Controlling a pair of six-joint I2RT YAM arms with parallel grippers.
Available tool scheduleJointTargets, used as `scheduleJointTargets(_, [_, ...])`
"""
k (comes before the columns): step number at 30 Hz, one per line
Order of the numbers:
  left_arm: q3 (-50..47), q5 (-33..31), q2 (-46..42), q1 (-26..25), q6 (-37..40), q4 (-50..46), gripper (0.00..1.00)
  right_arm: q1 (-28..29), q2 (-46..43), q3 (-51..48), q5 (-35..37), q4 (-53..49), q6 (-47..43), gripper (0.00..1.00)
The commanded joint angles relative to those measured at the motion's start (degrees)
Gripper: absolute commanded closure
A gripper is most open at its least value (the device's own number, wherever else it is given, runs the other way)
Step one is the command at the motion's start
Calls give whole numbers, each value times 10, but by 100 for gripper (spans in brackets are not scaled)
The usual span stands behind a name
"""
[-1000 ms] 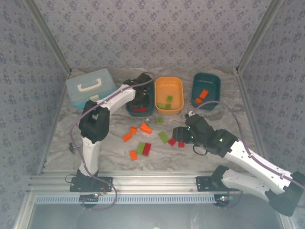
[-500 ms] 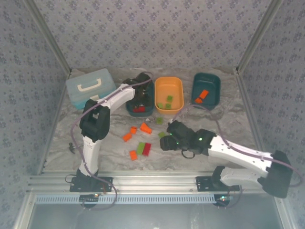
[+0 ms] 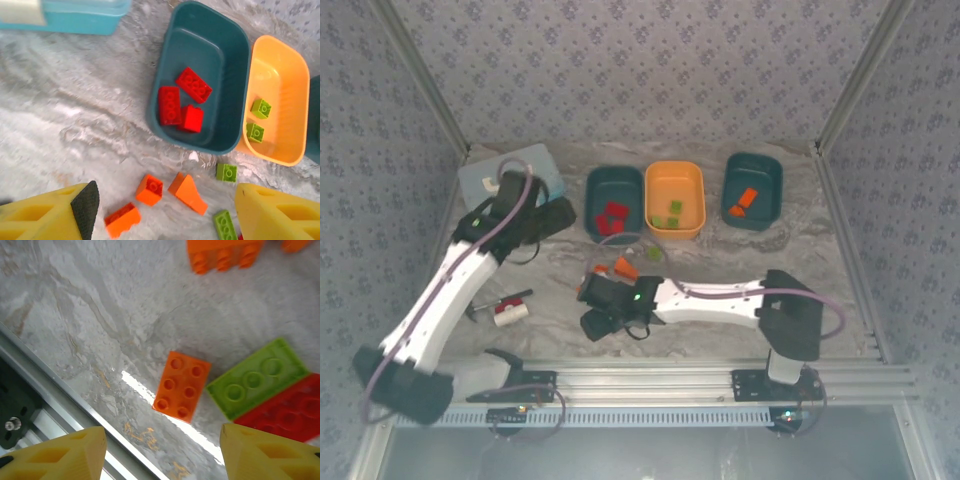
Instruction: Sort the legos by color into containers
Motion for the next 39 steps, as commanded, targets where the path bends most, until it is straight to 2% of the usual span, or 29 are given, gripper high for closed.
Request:
scheduleJointTargets(1, [-54, -36, -94, 10, -33, -62, 25, 11, 38, 24, 0, -16, 22, 33])
scheduleJointTargets(5, [-92, -53, -212, 10, -52, -108, 26, 5, 69, 76, 52, -36, 15, 22])
scheduleJointTargets(8, [-100, -54, -252, 10, -59, -140, 26, -19, 88, 108, 44, -31, 15, 13])
scheduleJointTargets(11, [-105, -53, -269, 10, -62, -156, 26, -37, 132, 167, 35, -57, 0, 11])
scheduleJointTargets(17, [-95, -52, -271, 10, -60, -163, 27, -77, 219, 262, 4, -122, -35, 12])
scheduleJointTargets(26, [-87, -41, -264, 10, -62, -157, 27, -92, 248, 280, -4, -126, -71, 8])
scheduleJointTargets(29, [-87, -43, -263, 10, -63, -156, 27, -93, 262, 293, -9, -122, -78, 16])
scheduleJointTargets(32, [-88, -41, -261, 10, -63, -155, 27, -96, 276, 311, -8, -125, -83, 19])
scheduleJointTargets(39, [-83, -35, -261, 10, -61, -156, 28, -103, 312, 356, 5, -152, -99, 21])
